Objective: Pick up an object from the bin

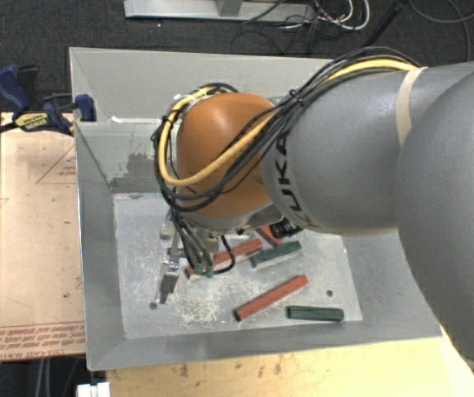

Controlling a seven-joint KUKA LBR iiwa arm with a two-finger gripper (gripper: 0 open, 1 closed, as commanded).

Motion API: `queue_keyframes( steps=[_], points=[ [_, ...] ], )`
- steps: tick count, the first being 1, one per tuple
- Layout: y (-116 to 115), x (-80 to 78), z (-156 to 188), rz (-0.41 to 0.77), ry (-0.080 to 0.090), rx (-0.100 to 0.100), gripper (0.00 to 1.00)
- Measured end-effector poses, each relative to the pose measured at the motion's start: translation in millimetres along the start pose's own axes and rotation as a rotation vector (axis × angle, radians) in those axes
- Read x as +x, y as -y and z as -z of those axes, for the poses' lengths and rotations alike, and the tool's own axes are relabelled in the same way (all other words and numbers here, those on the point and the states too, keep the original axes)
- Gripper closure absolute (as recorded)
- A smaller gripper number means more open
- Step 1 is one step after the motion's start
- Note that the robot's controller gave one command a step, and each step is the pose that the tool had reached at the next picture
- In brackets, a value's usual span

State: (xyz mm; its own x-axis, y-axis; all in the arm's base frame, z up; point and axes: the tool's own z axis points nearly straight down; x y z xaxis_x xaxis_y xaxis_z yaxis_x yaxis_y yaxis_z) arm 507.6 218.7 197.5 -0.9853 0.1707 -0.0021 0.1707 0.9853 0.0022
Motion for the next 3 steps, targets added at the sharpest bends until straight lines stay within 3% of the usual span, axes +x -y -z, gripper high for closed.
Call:
queue_keyframes(
  steps=[1, 2, 3],
  points=[
    [1, 0.9, -9, -0.003, -0.003, 0.002, 0.00],
    [44, -22.5, -62, 0.024, 0.003, -0.003, 0.00],
    [56, -13.0, -107, 0.041, -0.001, 0.007, 0.00]
  ],
)
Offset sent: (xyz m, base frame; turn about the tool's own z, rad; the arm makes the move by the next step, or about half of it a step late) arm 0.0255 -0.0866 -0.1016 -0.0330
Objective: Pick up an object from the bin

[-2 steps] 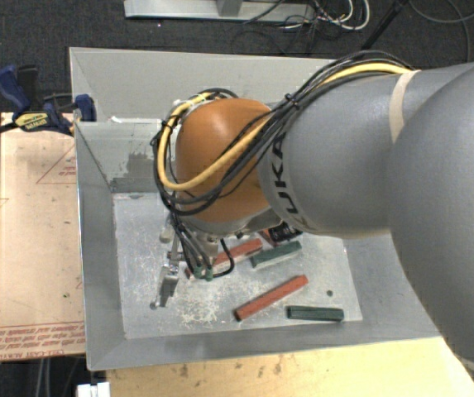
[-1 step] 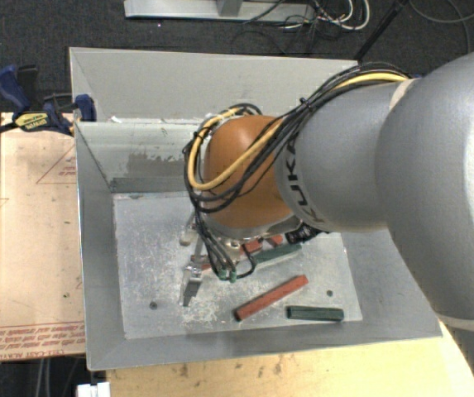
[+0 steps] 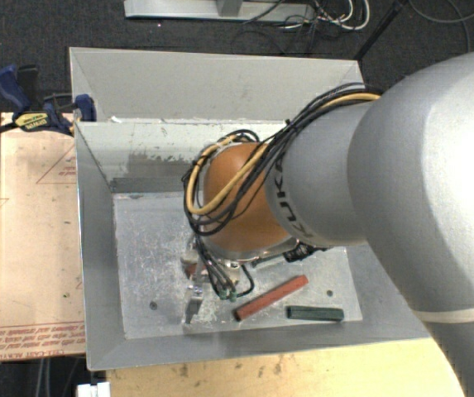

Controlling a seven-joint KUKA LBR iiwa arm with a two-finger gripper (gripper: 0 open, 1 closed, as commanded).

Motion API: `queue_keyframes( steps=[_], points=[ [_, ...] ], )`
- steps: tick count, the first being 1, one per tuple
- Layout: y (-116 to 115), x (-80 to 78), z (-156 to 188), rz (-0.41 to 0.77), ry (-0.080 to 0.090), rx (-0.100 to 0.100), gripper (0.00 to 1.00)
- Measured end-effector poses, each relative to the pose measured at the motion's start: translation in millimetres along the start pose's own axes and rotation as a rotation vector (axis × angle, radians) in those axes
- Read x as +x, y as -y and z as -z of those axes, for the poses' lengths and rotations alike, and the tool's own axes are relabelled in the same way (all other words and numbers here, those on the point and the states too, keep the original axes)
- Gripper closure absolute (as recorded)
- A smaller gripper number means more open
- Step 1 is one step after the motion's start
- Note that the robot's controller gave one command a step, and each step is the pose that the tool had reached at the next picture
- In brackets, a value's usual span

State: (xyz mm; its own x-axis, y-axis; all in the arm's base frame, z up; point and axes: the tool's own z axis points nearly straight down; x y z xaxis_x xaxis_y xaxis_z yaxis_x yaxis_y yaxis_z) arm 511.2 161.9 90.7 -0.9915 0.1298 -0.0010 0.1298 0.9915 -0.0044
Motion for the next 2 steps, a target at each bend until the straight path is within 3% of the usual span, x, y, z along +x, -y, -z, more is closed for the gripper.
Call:
queue_keyframes(
  steps=[1, 2],
  points=[
    [39, -11.7, 11, 0.020, -0.002, -0.007, 0.00],
    [46, -82.4, -10, 0.398, 0.012, -0.008, 1.00]
  ],
)
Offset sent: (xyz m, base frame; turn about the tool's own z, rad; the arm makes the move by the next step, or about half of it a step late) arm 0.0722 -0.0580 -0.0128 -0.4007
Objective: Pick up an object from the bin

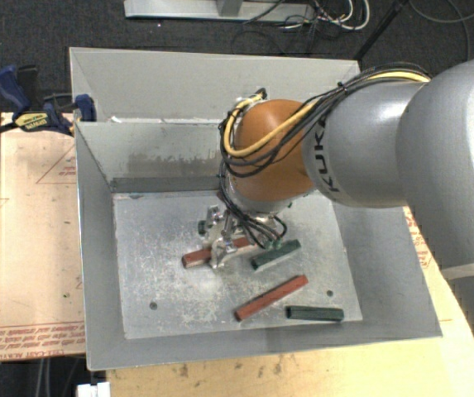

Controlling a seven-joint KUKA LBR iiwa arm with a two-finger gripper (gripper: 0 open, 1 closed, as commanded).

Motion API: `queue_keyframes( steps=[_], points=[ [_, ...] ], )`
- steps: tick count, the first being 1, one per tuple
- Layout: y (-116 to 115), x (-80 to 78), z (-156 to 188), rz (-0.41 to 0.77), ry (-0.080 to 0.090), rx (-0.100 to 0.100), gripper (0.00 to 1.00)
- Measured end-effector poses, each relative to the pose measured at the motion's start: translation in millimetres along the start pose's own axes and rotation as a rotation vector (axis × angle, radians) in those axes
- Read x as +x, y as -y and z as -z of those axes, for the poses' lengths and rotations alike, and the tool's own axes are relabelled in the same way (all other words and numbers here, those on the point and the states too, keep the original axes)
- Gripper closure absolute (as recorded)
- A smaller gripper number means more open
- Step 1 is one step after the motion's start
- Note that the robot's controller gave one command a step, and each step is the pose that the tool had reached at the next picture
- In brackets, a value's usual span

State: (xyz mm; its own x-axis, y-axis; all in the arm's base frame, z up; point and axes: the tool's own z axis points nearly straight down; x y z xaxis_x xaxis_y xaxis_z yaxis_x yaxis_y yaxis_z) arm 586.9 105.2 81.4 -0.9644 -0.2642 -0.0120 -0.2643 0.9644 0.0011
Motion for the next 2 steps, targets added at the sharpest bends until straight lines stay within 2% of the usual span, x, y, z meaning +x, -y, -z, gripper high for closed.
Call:
queue_keyframes(
  steps=[1, 2],
  points=[
    [0, 0.0, 0, 0.000, 0.000, 0.000, 1.00],
    [-6, 0.2, 142, 0.087, -0.007, 0.000, 1.00]
  ],
)
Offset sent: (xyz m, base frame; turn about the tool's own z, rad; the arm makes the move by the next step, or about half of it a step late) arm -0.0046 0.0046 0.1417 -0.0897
